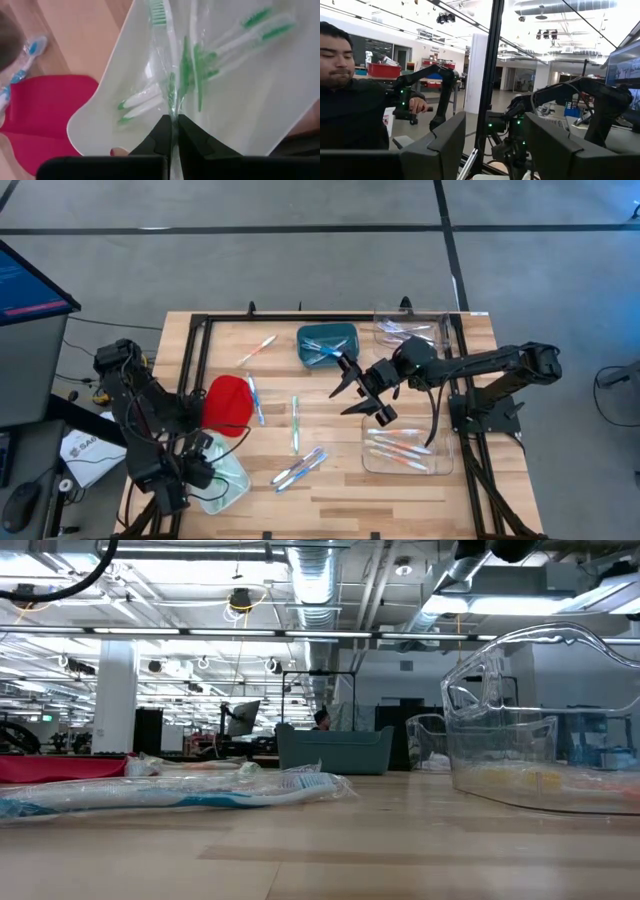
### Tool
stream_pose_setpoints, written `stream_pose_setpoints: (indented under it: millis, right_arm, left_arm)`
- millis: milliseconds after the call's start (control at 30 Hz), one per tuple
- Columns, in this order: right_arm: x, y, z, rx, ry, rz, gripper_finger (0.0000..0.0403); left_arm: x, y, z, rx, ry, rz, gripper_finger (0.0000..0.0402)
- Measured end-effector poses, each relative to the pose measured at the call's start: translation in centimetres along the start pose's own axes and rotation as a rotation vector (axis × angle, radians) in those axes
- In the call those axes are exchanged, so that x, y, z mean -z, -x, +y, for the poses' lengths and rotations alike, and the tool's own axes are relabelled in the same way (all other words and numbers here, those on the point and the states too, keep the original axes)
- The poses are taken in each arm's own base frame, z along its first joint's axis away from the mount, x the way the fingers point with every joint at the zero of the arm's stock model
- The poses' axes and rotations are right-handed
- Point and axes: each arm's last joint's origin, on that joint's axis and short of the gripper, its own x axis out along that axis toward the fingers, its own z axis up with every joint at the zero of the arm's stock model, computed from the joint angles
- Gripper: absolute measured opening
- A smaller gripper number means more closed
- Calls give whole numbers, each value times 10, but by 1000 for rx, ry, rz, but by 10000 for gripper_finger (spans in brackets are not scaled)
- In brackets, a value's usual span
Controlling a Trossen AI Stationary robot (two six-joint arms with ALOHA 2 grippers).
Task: Pick & Place Toothbrushes
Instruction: Put the green toothbrush into the white bin
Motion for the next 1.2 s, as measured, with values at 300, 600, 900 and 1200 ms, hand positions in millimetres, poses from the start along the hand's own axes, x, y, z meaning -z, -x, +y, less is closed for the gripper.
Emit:
stream_pose_setpoints:
  millis: [300, 600, 900, 1200]
  right_arm:
    - [0, -1, 2, -8, -2, -1, 196]
    - [0, -1, 2, -7, -2, -1, 196]
    - [0, -2, 3, -13, -4, -1, 194]
    - [0, -3, 6, -20, -4, -6, 196]
  left_arm:
    - [-3, 2, -1, -4, 83, -34, 5]
    - [7, 9, -17, -14, 90, -162, 5]
    - [11, 13, -26, -3, 27, -227, 5]
    - [14, 1, -27, -21, -5, -251, 5]
